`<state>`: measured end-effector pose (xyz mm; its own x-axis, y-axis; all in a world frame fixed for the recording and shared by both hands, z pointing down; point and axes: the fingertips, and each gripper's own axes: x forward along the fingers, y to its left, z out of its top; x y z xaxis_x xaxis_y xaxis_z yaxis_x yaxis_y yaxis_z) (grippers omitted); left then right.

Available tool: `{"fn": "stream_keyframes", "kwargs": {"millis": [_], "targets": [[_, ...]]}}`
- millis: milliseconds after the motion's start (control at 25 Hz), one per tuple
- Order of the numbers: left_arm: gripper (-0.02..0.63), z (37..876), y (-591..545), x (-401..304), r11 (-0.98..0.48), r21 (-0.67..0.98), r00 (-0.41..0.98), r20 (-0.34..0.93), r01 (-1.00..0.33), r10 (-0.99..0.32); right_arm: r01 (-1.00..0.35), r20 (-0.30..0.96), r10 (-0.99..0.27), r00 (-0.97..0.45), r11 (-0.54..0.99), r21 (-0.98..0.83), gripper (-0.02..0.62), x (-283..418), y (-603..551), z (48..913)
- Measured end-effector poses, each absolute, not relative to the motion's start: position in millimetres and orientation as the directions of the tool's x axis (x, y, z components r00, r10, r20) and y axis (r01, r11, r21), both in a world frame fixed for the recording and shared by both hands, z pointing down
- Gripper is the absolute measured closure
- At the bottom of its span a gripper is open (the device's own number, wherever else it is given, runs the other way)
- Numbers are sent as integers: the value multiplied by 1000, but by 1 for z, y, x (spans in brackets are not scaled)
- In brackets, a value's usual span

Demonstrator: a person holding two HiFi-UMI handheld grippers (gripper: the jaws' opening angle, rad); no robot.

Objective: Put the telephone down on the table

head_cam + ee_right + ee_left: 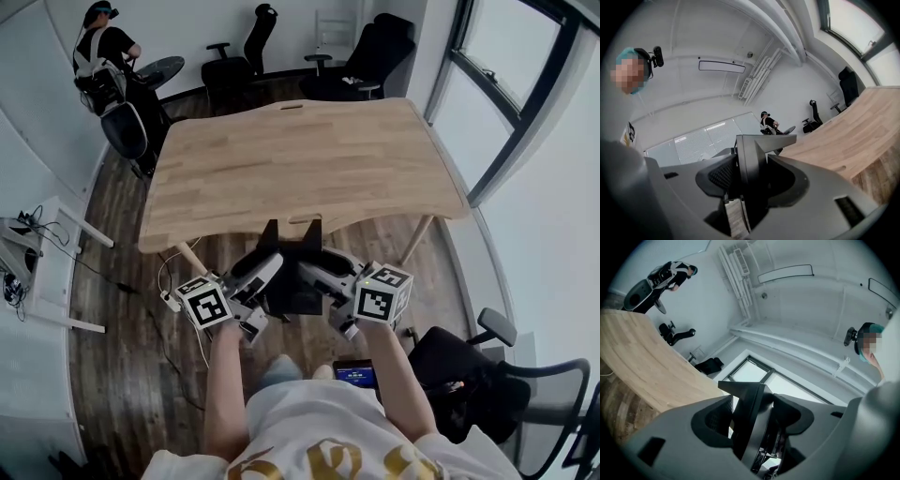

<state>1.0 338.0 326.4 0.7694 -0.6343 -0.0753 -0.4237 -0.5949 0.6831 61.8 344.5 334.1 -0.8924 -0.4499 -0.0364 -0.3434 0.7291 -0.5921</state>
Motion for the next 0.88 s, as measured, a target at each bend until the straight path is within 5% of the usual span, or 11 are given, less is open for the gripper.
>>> {"fn": "stream_keyframes", "kwargs": {"millis": [480, 880], "targets": [[362, 341, 311, -15, -574, 684, 741, -71, -451, -667, -317, -40, -423, -905, 735, -600, 395, 47, 315, 349], [362, 369, 178, -30, -585, 698, 773, -71, -413, -631, -333, -5, -428, -904, 711, -620, 396, 31, 185, 375]]}}
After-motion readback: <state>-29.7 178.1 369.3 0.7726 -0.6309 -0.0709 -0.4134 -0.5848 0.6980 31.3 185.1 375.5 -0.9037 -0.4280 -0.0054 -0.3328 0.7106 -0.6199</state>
